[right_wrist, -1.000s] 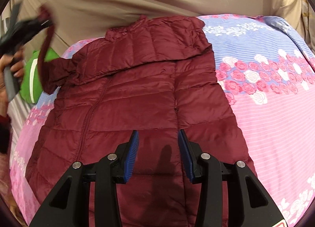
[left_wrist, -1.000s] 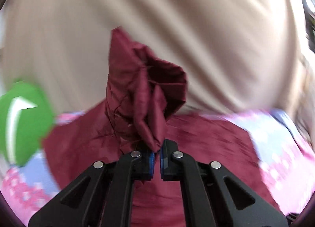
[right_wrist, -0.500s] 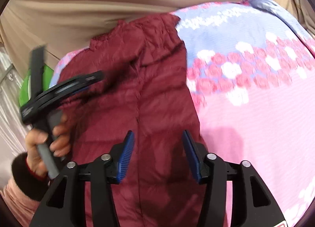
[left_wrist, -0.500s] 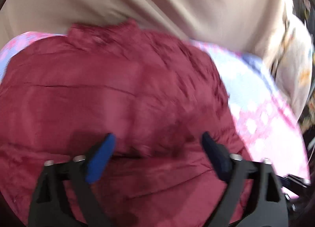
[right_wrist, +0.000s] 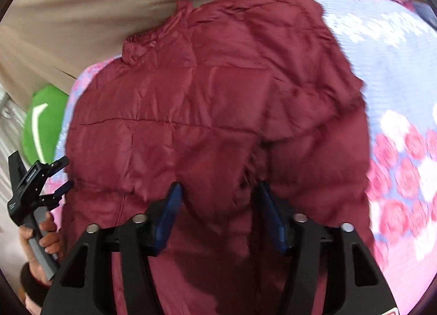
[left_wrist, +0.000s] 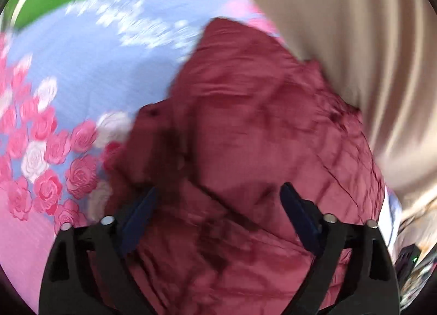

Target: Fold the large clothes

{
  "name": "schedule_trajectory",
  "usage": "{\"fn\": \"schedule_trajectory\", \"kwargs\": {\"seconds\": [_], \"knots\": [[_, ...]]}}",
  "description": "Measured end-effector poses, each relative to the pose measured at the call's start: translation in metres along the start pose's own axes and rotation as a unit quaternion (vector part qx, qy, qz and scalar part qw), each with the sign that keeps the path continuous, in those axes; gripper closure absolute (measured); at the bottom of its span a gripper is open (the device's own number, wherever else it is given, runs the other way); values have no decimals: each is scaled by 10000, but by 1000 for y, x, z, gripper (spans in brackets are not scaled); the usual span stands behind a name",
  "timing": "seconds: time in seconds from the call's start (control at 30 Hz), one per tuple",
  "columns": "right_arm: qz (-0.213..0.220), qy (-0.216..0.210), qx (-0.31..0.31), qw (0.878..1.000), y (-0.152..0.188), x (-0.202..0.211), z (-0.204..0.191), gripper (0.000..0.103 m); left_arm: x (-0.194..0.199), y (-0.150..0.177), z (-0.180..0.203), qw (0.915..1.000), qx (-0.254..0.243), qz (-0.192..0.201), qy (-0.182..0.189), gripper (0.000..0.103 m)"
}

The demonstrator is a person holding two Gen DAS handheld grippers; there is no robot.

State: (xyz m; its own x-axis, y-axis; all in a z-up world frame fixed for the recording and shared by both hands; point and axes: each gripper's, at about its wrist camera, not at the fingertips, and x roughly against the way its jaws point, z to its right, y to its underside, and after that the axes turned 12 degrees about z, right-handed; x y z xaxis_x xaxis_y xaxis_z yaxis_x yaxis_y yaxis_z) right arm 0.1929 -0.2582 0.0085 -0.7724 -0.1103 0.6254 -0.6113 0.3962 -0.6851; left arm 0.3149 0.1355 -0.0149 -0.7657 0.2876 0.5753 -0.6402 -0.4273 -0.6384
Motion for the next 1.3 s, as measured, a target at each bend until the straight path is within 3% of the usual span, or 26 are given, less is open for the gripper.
{"fn": "schedule_trajectory", "kwargs": {"seconds": [0.03, 0.1, 0.17, 0.23, 0.27, 0.33, 0.4, 0.47, 0.57, 0.67, 0.73, 0.8, 0.93, 1.03, 1.1, 1.17, 1.3], "knots": [[11, -33, 100, 9999, -6, -2, -9, 95, -2, -1, -3, 10000, 72, -19, 15, 23], [307, -143, 341, 9988, -23, 9, -24, 99, 0, -5, 0, 10000, -59, 75, -12, 26], [1245, -385, 881, 9875, -45, 46, -50, 99, -2, -6, 10, 9993, -315, 198, -75, 26], [2112, -691, 1183, 9678, -62, 82, -62, 99, -10, -4, 18, 9980, -547, 235, -231, 27], [2217, -673, 1181, 9656, -68, 84, -60, 99, -14, -4, 19, 9977, -585, 233, -269, 29], [1967, -195, 971, 9754, -81, 55, -39, 100, -24, -2, 23, 9959, -718, 319, -452, 30], [1294, 141, 549, 9900, -83, 9, -8, 99, -31, 2, 32, 9903, -1094, 535, -671, 30], [625, 452, 220, 9968, -71, -41, 24, 102, -34, 7, 38, 9859, -1331, 634, -790, 29], [775, 348, 38, 9964, -67, -44, 31, 103, -26, 5, 31, 9858, -1326, 655, -801, 33], [949, 519, 28, 9941, -71, -26, 27, 98, -15, 0, 20, 9859, -1264, 722, -820, 35], [1321, 811, 72, 9879, -72, -6, 21, 86, -19, -4, 13, 9842, -1345, 694, -923, 35], [1704, 885, 141, 9813, -65, 18, 9, 86, -18, -6, 4, 9868, -1190, 658, -879, 35], [1520, 394, 833, 9841, -64, 9, -39, 86, -21, -2, 10, 9834, -1333, 677, -1030, 35], [1237, 453, 1524, 9795, -59, -26, -70, 88, -21, 1, 11, 9835, -1334, 674, -1024, 35], [1029, 801, 1648, 9777, -56, -49, -58, 99, -20, 2, 10, 9834, -1338, 672, -1020, 35], [1040, 1010, 1533, 9775, -51, -48, -25, 102, -22, 0, 11, 9836, -1347, 660, -1005, 33], [1138, 1102, 605, 9855, -57, -21, 39, 103, -26, 0, 14, 9827, -1420, 621, -1010, 30]]}}
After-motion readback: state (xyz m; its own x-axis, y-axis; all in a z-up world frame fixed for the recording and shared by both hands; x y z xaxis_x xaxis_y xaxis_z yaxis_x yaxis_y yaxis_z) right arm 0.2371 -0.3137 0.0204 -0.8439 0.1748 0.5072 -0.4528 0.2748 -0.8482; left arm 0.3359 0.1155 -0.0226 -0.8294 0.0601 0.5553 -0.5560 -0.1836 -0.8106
